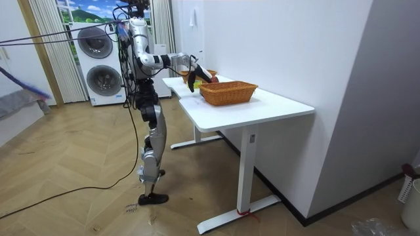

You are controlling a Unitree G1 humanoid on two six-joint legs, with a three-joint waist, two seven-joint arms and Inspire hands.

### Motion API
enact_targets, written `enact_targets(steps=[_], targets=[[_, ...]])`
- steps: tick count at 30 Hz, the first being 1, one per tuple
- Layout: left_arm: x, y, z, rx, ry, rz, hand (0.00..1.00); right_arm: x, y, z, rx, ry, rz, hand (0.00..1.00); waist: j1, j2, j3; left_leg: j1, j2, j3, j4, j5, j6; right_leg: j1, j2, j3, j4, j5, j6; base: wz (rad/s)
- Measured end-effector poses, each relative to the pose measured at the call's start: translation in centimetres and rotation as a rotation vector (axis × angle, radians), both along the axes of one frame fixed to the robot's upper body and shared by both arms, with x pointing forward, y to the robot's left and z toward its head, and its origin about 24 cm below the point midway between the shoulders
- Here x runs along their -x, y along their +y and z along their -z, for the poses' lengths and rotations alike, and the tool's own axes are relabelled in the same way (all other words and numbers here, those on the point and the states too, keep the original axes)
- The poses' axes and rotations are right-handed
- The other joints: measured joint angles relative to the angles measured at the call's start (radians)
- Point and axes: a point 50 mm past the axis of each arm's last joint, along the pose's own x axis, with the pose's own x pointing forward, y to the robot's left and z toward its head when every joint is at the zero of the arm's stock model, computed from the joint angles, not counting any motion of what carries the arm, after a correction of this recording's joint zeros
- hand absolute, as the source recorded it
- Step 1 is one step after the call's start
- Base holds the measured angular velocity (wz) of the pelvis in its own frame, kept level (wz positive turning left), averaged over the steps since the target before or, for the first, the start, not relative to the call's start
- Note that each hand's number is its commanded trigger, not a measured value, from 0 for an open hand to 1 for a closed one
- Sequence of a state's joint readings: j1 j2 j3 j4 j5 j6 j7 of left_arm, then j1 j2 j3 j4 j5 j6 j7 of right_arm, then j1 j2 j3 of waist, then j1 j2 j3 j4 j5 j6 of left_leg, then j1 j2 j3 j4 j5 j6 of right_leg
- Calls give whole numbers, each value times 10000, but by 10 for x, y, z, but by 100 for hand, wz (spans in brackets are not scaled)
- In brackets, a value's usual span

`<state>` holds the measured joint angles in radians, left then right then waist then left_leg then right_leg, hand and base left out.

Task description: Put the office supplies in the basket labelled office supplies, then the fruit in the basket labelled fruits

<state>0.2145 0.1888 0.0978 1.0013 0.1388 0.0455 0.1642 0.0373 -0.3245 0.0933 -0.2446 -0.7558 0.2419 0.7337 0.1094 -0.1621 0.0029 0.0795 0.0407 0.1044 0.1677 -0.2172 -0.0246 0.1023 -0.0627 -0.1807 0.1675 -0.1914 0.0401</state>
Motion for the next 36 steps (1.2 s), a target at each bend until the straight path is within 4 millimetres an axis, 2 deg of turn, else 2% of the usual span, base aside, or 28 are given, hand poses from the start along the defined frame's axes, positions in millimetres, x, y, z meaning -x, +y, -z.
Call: enact_targets(steps=[11, 21, 27, 36], targets=[[1, -1, 1, 78, -4, -167, 0, 0, -2, -1, 24, -38, 76, 0, -7, 40, 29, -1, 0, 3, -6, 0, 0, 0, 1, 5, 1, 0, 0, 0], [-2, -3, 1, 58, 15, -190, 0, 1, 1, 2, 32, 111, -65, 0, 51, 167, 119, -9, -1, 2, -14, 0, 0, -18, 4, 19, -1, 0, 0, 0], [0, -4, 1, -138, 19, -259, 0, 6, 8, 11, -23, 560, -283, 0, 76, 184, 125, -10, -1, -2, -14, 0, 0, -18, 4, 21, -1, 0, 0, 0], [-1, -7, 2, -176, 97, -55, 0, 7, 15, 16, -64, 694, -14, 0, 82, 208, 93, 2, -2, -4, 14, 2, 2, 12, 5, 98, 1, 0, 0, 0]])
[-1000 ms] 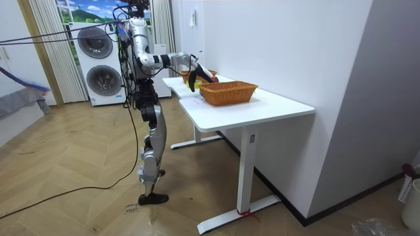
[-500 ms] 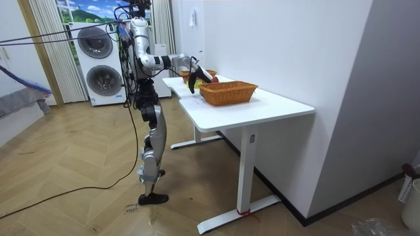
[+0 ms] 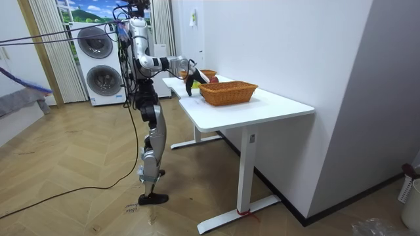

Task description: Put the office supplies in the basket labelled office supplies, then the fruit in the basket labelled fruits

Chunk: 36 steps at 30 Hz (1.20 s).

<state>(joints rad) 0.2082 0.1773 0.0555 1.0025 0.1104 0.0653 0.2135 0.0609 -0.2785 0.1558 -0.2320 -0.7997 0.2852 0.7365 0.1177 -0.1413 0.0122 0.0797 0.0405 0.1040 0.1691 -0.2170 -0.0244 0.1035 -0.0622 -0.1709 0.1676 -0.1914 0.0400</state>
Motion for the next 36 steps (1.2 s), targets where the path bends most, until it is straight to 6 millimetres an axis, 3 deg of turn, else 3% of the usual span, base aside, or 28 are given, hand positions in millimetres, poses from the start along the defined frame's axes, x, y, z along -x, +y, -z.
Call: enact_targets(steps=[14, 30, 31, 32, 33, 36], targets=[[2, 0, 1, 52, 210, 5, 0, -1, 1, 4, -125, -75, 224, 0, 5, 7, -51, 0, 0, 3, 22, 6, 3, 2, 0, -6, 19, 0, -1, 0], [-1, 1, -1, -7, 295, 38, 0, -4, -11, 5, 692, -80, 1076, 0, -15, 12, -67, -1, 2, 0, 7, 6, 3, -18, -1, -91, 23, 6, -7, 0], [-1, 1, -1, -23, 309, 49, 0, -4, -11, 5, 691, -83, 1073, 11, -8, 11, -69, 0, 2, 0, 7, 6, 3, -21, -1, -89, 23, 6, -7, 0], [-1, 1, -1, -33, 310, 38, 0, -4, -11, 5, 691, -81, 1078, 86, -9, 9, -71, 1, 2, 0, 6, 6, 3, -22, -3, -89, 23, 6, -7, 0], [0, 2, -1, -63, 303, 2, 0, -4, -11, 5, 690, -65, 1085, 100, -10, 8, -75, 2, 1, 0, 6, 6, 3, -22, -4, -89, 23, 6, -7, 0], [1, 3, -2, -207, 382, 171, 0, -4, -12, 5, 690, -53, 1122, 100, -22, 15, -78, 6, -1, 2, 9, 6, 4, -15, -10, -90, 22, 6, -7, 0]])
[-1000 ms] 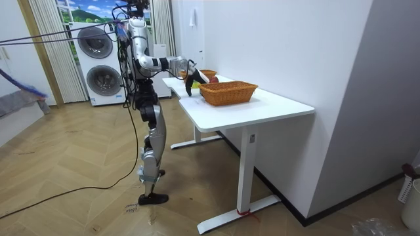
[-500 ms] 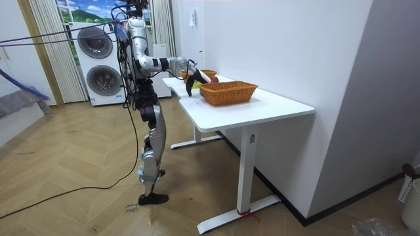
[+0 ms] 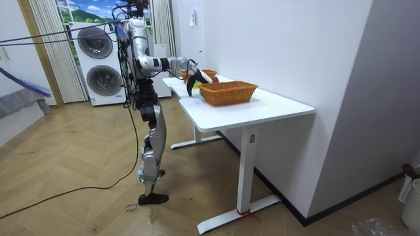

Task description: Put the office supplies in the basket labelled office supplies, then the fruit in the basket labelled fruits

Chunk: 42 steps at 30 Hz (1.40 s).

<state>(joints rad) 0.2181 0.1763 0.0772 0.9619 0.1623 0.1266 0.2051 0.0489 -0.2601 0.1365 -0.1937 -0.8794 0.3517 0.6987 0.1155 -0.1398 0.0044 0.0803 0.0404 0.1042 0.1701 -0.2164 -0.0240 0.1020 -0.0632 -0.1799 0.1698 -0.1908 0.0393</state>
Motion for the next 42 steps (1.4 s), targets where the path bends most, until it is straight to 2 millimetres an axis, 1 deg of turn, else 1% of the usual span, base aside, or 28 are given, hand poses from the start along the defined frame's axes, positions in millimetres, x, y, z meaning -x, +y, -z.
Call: enact_targets(steps=[4, 7, 24, 35, 42], targets=[[2, 0, 0, -23, 57, 54, 0, -4, -2, -5, 561, -497, 133, 100, 17, 27, -15, 12, 0, 1, 3, 1, 0, 22, 1, -2, -6, 0, 0, 0], [4, 0, 0, -26, 105, 40, 0, -6, -3, -5, 803, -555, 168, 100, 26, 51, -25, 13, -1, 0, 3, 1, 1, 25, 0, -6, -8, 0, 0, 0], [5, 0, 0, -27, 138, 37, 0, -5, -4, -3, 650, -337, 206, 100, 8, 59, -20, 15, -1, 3, -5, 1, 1, 27, 1, -7, -3, 0, 0, 0], [5, 0, 0, -36, 131, 40, 0, -5, -4, -2, 272, -289, 295, 100, -4, 56, -17, 16, -1, 1, -18, 1, 1, 19, 5, -12, -12, 0, 0, 0], [1, -2, 0, -194, -131, 147, 0, -6, 0, -3, -907, -373, -8, 100, -76, 11, 22, 10, 0, 4, -22, 1, 0, 1, 11, 32, -17, 0, 0, 0]])
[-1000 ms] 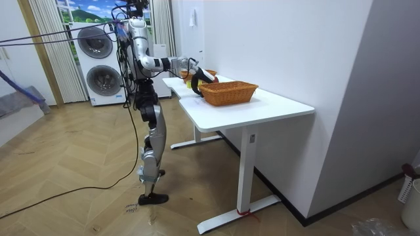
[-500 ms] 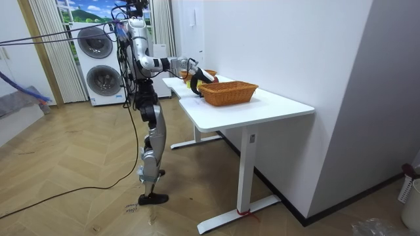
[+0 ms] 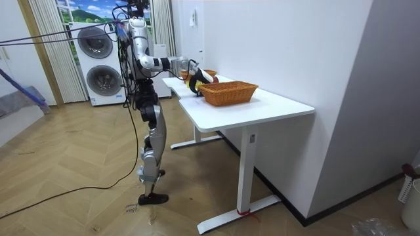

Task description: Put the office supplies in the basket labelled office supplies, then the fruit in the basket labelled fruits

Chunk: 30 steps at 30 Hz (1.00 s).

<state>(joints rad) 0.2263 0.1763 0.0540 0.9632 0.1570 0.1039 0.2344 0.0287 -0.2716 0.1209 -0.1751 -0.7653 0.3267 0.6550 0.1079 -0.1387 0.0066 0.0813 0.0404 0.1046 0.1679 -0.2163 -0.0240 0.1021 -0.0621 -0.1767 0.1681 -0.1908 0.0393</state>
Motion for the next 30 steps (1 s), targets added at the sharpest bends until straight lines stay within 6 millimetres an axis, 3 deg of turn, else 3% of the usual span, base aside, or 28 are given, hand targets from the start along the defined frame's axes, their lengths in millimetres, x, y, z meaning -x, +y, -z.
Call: enact_targets(steps=[7, 13, 26, 30], targets=[[-2, -4, 1, 152, -268, -50, 0, -1, 9, -15, -1212, -737, -570, 100, -36, 139, 94, -48, 1, 17, -16, 0, 1, -64, 0, 24, 12, 0, 0, 0], [8, -3, 3, 164, 30, -285, 0, -2, 8, -44, -2018, -2277, -581, 100, -158, 55, 21, -35, 0, 18, -18, 1, 1, -121, 0, 116, 11, 0, 0, 0], [27, 0, 5, -102, 512, -509, 0, -3, -2, -69, -3780, -4281, -83, 100, -291, 103, 49, -5, -2, 22, 11, 1, 1, -33, 7, 179, -1, 0, 0, -1], [33, -1, 5, -142, 583, -712, 0, -4, -13, -76, -4181, -5140, 648, 100, -324, 103, 36, -21, -1, 28, 54, 1, 1, -34, -5, 117, 35, 0, 0, 0]])
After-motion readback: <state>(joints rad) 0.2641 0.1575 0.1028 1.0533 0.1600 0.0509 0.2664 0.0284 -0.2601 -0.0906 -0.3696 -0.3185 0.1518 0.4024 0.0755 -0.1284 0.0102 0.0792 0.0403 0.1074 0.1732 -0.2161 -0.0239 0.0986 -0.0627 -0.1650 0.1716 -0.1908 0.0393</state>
